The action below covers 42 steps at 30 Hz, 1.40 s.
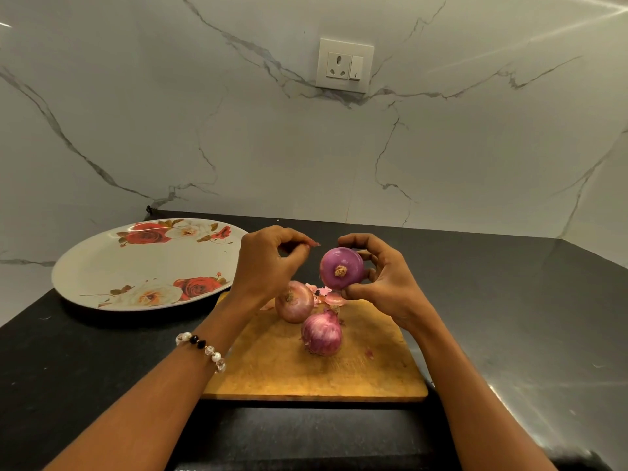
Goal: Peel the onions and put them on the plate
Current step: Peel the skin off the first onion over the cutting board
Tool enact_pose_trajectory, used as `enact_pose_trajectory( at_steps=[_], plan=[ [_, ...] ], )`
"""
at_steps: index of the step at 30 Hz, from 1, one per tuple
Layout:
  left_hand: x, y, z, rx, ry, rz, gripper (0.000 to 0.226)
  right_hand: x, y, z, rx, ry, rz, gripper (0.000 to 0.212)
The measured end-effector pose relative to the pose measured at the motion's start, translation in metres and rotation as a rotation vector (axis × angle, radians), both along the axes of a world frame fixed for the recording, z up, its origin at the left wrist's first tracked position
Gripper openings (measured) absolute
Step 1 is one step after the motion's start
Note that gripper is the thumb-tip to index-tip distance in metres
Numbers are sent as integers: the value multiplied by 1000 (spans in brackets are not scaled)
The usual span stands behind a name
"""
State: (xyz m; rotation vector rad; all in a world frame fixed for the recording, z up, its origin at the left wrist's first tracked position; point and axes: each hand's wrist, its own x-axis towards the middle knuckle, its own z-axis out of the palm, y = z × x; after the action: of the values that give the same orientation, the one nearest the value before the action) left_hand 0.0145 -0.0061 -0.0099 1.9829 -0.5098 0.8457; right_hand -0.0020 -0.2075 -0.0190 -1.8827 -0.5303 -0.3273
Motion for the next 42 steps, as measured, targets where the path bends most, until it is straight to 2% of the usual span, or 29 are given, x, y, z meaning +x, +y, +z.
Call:
enact_pose_trajectory(
  at_steps=[5,10,17,24,35,42],
  plan=[
    [-4,-2,0,98,26,-116,20,-1,-2,0,51,-1,-20,73],
    [-6,-4,3,19,18,-101,21,-1,-1,1,98,-1,-41,70],
    [-6,-9,-2,46,271,-137,45,1,0,-1,140,-13,-27,67],
    [-7,-10,-2,17,371,-206,38,3,4,-6,37,-47,-15,65],
    [-6,-9,-3,16,371,-212,38,6,2,-8,-8,-81,-40,66],
    [-5,-10,-3,14,282,-134,30,8,0,-8,-13,-132,-66,68]
  ],
)
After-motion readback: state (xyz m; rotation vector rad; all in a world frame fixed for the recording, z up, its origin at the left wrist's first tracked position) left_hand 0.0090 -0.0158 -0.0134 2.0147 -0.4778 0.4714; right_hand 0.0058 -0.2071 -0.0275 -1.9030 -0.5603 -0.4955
